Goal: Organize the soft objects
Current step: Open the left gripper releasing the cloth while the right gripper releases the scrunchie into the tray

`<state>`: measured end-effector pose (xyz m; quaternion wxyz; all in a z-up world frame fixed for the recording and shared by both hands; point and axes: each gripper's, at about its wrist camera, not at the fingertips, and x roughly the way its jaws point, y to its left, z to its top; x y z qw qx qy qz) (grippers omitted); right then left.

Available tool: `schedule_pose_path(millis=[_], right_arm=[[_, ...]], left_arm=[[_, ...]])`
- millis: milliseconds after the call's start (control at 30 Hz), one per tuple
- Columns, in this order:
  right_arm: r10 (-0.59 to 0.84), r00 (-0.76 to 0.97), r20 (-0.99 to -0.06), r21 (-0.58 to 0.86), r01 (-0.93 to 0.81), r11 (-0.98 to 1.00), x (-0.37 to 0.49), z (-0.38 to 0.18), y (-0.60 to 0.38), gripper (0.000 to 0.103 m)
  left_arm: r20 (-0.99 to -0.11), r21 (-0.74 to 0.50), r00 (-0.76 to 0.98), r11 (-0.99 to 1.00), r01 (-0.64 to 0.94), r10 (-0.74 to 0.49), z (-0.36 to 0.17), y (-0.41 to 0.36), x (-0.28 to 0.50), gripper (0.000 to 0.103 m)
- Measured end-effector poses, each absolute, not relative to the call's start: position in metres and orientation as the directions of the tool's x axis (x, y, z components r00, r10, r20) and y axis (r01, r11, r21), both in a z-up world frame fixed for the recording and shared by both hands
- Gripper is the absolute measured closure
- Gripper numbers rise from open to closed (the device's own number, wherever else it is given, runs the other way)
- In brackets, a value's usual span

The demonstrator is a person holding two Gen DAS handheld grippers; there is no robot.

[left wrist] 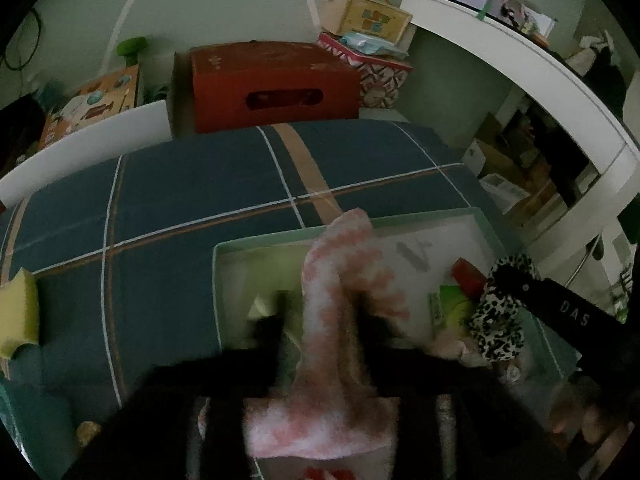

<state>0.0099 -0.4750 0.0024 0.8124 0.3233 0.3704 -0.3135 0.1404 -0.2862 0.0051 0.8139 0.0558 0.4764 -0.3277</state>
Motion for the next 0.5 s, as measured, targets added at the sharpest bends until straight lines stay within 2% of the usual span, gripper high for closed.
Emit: schedule_pose_path(millis=[33,67,100,233,300,333,400,467,500], right_arm=[[-0.273,0.532,-0.802,0.291,0.746,0.599,0.010,0.006,-0.473,0.042],[-0.275,0.536,-0.798,0.290,0.743,0.604,0.010,0.008,-0.472,0.039],[-0.280,0.540,-0.794,0.287,0.738,0.610,0.010,0.011,-0.470,0.038],[-0.292,0.548,-0.784,0.269,0.724,0.636,0.012,0.024,-0.461,0.035],[-0.290,0.551,-0.783,0.265,0.716,0.646,0.013,0.028,-0.458,0.026],[-0.286,0.553,-0.783,0.263,0.711,0.652,0.014,0.030,-0.456,0.023],[-0.277,0.560,-0.781,0.266,0.700,0.663,0.016,0.033,-0.453,0.010],[-0.272,0.559,-0.783,0.264,0.695,0.669,0.018,0.034,-0.450,0.000],[-0.274,0.556,-0.784,0.257,0.694,0.673,0.020,0.034,-0.447,0.000]], left_arm=[[-0.810,-0.234,0.331,0.784,0.575,-0.485,0.008,-0.283,0.141,0.038],[-0.807,-0.244,0.330,0.785,0.570,-0.490,0.011,-0.280,0.141,0.038],[-0.804,-0.254,0.328,0.785,0.565,-0.496,0.015,-0.278,0.142,0.038],[-0.801,-0.237,0.351,0.795,0.559,-0.485,0.032,-0.269,0.141,0.024],[-0.806,-0.228,0.358,0.804,0.549,-0.472,0.037,-0.265,0.142,0.023],[-0.811,-0.226,0.357,0.810,0.541,-0.464,0.037,-0.263,0.142,0.019],[-0.824,-0.218,0.352,0.821,0.527,-0.445,0.036,-0.260,0.143,0.013],[-0.836,-0.202,0.352,0.833,0.515,-0.421,0.034,-0.257,0.146,0.013],[-0.842,-0.196,0.352,0.840,0.506,-0.409,0.032,-0.254,0.147,0.012]])
